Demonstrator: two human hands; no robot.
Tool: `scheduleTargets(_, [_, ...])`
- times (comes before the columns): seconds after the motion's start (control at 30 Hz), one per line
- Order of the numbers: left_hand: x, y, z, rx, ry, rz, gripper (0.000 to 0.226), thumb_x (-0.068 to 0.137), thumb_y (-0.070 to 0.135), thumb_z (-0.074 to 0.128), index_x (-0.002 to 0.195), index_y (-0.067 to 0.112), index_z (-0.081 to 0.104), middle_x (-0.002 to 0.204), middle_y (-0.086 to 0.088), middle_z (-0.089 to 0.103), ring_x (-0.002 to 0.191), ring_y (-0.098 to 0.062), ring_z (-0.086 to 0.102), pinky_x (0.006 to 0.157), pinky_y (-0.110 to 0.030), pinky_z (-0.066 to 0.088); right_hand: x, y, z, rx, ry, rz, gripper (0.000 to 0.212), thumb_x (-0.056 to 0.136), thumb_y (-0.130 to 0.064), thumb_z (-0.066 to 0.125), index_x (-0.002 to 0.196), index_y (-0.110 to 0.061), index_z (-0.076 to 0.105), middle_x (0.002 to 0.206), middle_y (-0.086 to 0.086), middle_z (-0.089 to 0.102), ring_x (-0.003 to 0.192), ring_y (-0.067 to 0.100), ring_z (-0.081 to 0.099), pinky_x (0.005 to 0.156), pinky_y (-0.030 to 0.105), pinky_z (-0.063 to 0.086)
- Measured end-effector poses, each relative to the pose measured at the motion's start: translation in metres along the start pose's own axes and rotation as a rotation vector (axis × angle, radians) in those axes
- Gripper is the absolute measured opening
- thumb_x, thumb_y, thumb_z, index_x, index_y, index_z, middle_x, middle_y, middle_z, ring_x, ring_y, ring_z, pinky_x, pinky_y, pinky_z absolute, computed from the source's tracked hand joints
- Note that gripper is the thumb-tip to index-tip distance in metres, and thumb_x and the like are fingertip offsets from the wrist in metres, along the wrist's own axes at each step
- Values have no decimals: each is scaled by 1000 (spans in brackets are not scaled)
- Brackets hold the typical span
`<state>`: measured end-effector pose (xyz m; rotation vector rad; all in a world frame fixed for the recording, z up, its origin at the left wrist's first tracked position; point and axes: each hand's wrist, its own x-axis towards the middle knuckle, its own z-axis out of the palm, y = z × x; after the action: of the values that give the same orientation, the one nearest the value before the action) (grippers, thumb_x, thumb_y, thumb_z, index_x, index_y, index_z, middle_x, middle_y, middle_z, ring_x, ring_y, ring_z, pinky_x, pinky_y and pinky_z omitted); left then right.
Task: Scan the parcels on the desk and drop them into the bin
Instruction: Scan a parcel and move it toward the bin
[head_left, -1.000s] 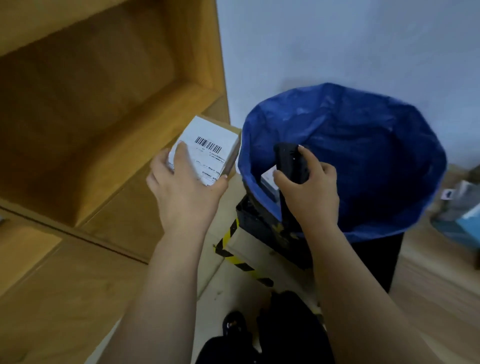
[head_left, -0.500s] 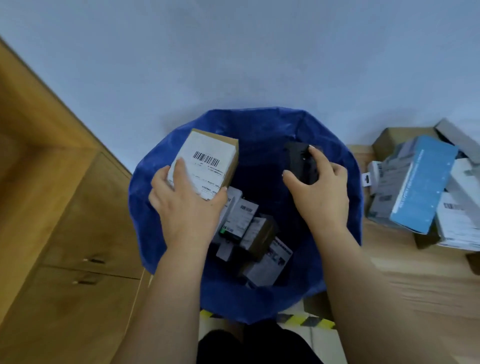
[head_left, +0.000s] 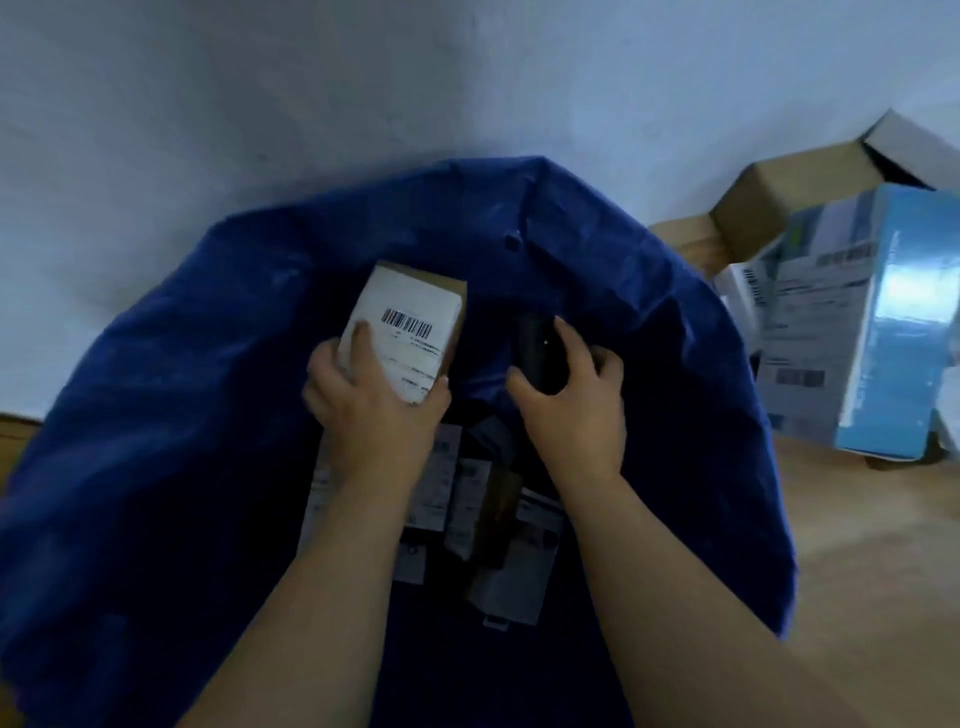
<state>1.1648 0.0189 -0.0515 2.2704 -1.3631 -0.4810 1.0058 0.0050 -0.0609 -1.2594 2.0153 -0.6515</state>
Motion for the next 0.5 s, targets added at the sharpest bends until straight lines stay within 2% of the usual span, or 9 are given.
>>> scheduleTargets(0.23, [4,-53,57,51,-59,81,103,66,50,81,150,21,29,146,-13,24,124,-39,31,88,-54,47,22,35,56,1,-10,136,72,83,-56,68,146,-56,32,150,-6,28,127,24,46,95,42,49])
scheduleTargets(0.5, [25,-79,89,54,-158,46,102,72,51,78,153,24,23,152,-10,15,134,-37,22,97,-54,42,19,59,92,-15,33,146,73,81,-56,69,145,-54,34,148,-4,32,127,25,49,93,47,53])
